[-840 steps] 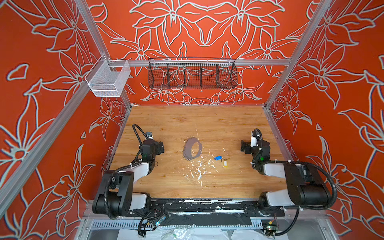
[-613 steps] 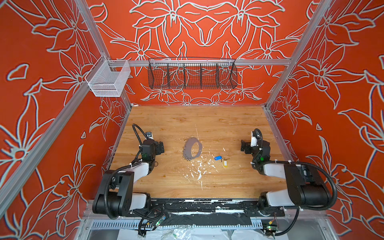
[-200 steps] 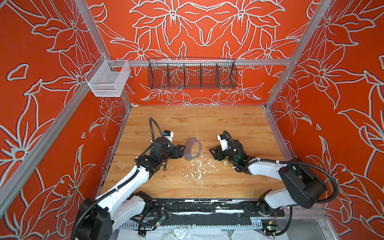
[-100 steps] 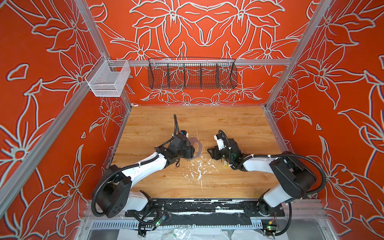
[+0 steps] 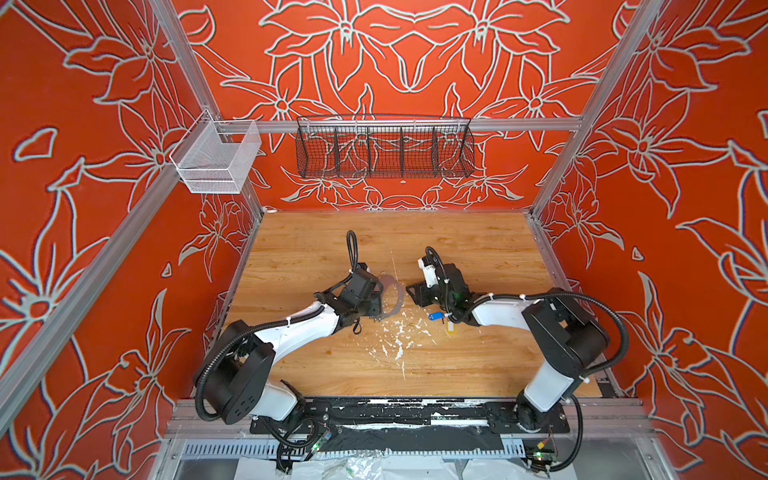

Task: Put the keys on the keyring

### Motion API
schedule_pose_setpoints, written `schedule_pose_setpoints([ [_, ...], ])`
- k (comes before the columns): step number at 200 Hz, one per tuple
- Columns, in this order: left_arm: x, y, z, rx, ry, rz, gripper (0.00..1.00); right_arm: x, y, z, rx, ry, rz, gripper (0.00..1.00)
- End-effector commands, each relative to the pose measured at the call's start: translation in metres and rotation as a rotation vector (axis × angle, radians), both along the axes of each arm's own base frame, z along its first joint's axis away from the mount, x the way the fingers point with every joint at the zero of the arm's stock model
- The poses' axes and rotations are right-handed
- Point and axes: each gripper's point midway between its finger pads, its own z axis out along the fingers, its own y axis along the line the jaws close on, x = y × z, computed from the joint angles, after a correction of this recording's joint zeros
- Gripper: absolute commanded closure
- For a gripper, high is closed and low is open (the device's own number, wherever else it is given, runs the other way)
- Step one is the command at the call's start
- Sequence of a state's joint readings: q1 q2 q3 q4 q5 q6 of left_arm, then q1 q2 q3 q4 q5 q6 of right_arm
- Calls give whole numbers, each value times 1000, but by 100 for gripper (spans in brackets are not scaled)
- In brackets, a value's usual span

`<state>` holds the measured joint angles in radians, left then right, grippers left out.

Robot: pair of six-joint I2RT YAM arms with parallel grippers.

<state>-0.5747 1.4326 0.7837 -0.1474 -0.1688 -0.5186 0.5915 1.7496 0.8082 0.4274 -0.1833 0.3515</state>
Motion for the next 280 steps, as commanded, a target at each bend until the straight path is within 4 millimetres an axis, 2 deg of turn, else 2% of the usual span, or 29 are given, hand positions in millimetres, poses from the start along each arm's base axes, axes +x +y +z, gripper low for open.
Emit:
schedule_pose_setpoints([
  [1,18,18,0,1,-17,92,41,0,6,-19,-25,81,-8,47],
  [31,40,29,-18,-20,49,110,41,0,16,-28,-49,98,13,46],
  [50,52,26,-28,-19,80,95,42,-3,22,-33,-61,104,28,46],
  [93,66,27,-47,27,117,106,43,-14,31,-42,-56,96,38,46],
  [122,70,22,-56,28,144,82,43,-24,37,-39,-4,84,55,46],
  [165,75,12,-62,10,168,43,43,-50,52,-37,84,73,81,46],
  [201,78,0,-66,-28,183,2,43,-68,54,-32,163,41,70,47],
  [280,70,-40,-65,-51,147,-185,43,-109,80,-15,201,-65,117,50],
])
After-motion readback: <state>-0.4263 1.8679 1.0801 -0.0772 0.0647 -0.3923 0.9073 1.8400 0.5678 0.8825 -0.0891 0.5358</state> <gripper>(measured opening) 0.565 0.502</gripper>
